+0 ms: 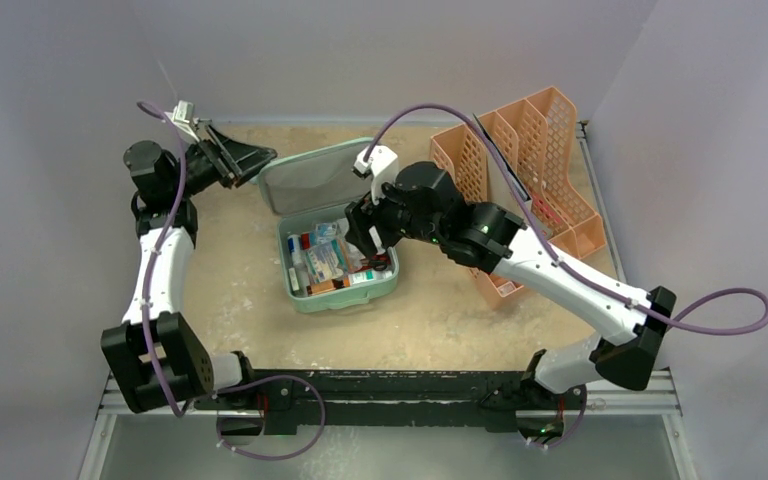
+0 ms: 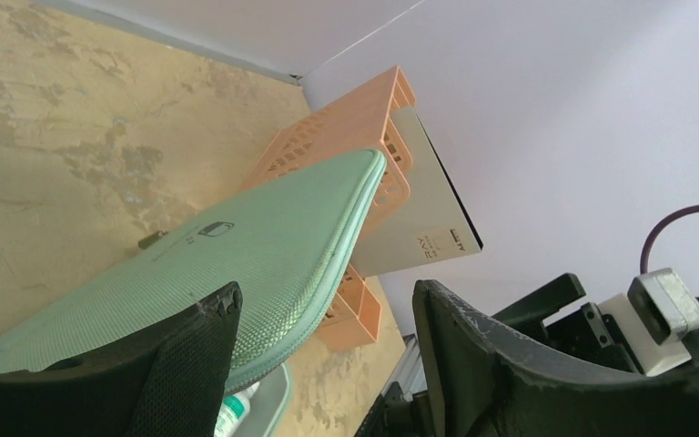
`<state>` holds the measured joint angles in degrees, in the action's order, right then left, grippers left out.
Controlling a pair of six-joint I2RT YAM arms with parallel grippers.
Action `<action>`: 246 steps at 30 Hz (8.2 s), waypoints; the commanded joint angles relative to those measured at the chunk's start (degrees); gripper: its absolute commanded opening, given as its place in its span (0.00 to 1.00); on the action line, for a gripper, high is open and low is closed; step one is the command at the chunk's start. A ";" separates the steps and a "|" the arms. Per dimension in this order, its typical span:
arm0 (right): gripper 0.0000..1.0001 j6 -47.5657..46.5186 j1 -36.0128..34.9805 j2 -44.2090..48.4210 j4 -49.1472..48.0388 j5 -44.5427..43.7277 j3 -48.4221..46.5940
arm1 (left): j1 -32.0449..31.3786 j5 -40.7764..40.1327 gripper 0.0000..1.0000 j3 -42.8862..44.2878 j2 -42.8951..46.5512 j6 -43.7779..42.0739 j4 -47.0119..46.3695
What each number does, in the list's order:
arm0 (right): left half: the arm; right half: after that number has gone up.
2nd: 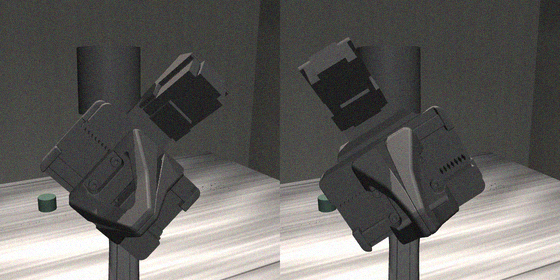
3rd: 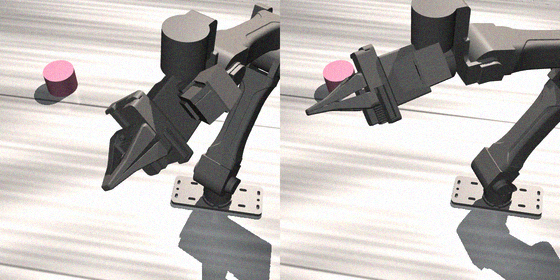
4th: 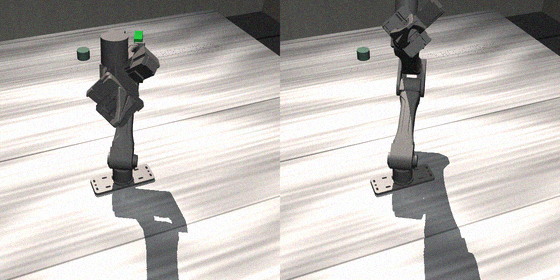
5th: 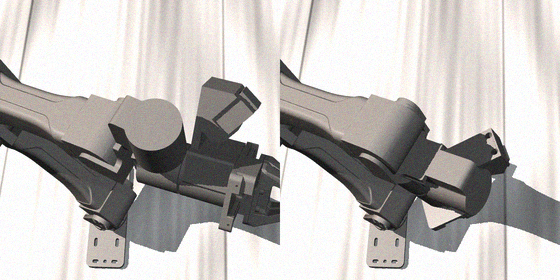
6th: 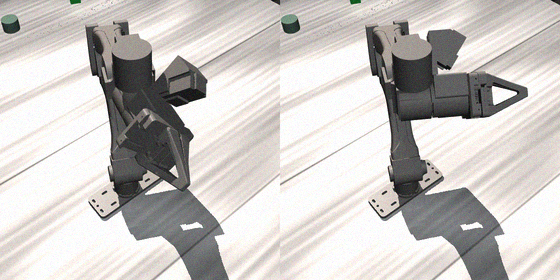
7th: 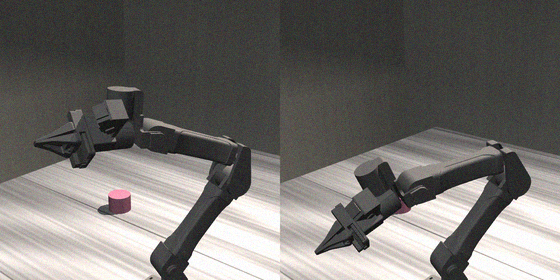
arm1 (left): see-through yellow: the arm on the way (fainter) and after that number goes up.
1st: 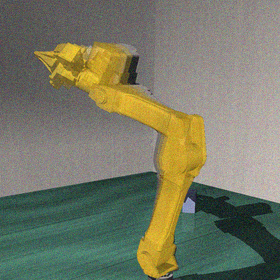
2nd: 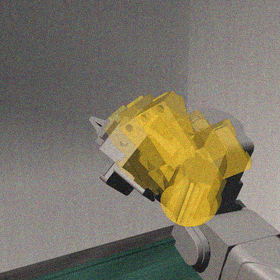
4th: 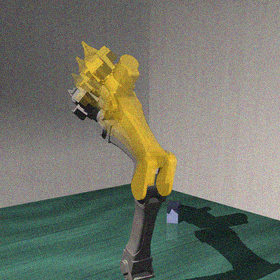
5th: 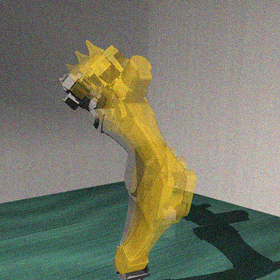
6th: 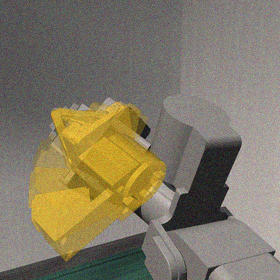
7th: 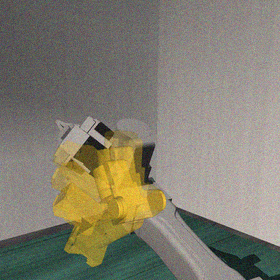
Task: Organize the medicine kit
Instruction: Close the medicine box at the center of the board, then adjust the medicine box at the center of the board.
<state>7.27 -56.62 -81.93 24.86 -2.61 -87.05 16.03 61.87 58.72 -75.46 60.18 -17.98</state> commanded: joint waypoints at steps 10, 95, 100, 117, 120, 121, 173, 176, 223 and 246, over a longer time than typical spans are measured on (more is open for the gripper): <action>0.76 4.45 -0.15 4.21 -6.14 -2.84 2.08 | -2.37 0.02 0.66 -6.25 11.73 -5.18 12.40; 0.71 60.46 3.11 3.76 -11.25 -7.33 32.05 | -5.40 -29.40 0.08 8.92 -20.33 -41.49 59.34; 0.70 60.68 3.16 3.72 -13.00 -5.62 34.19 | -6.20 -30.73 0.06 6.52 -18.24 -40.57 58.59; 0.61 42.65 7.11 -6.12 -22.86 -0.65 27.21 | -7.48 -31.97 0.06 -2.04 -12.67 -36.09 54.60; 0.58 39.99 8.25 -9.07 -23.00 0.89 25.00 | -7.87 -30.77 0.06 -3.63 -12.23 -34.70 53.35; 0.58 38.76 8.46 -10.03 -23.28 1.17 24.39 | -8.14 -30.82 0.06 -4.07 -11.72 -34.50 53.25; 0.64 5.31 7.57 -13.02 -10.07 10.13 4.87 | -4.02 -36.60 0.46 5.41 -12.12 -26.41 46.21; 0.64 3.19 5.66 -14.60 -10.43 10.74 4.47 | -4.02 -33.60 0.44 4.73 -13.97 -25.26 43.49; 0.67 -4.75 -3.41 -24.32 -16.19 2.78 2.45 | -1.91 -32.18 0.00 3.63 -17.44 -25.53 47.84; 0.68 -10.93 -6.04 -27.10 -13.30 -1.76 -1.80 | 3.22 -23.62 0.46 -3.62 -13.69 -19.97 39.25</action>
<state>1.65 -62.11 -108.49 10.46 0.64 -86.04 19.07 34.52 55.72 -90.00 38.06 25.91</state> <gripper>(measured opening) 0.680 0.455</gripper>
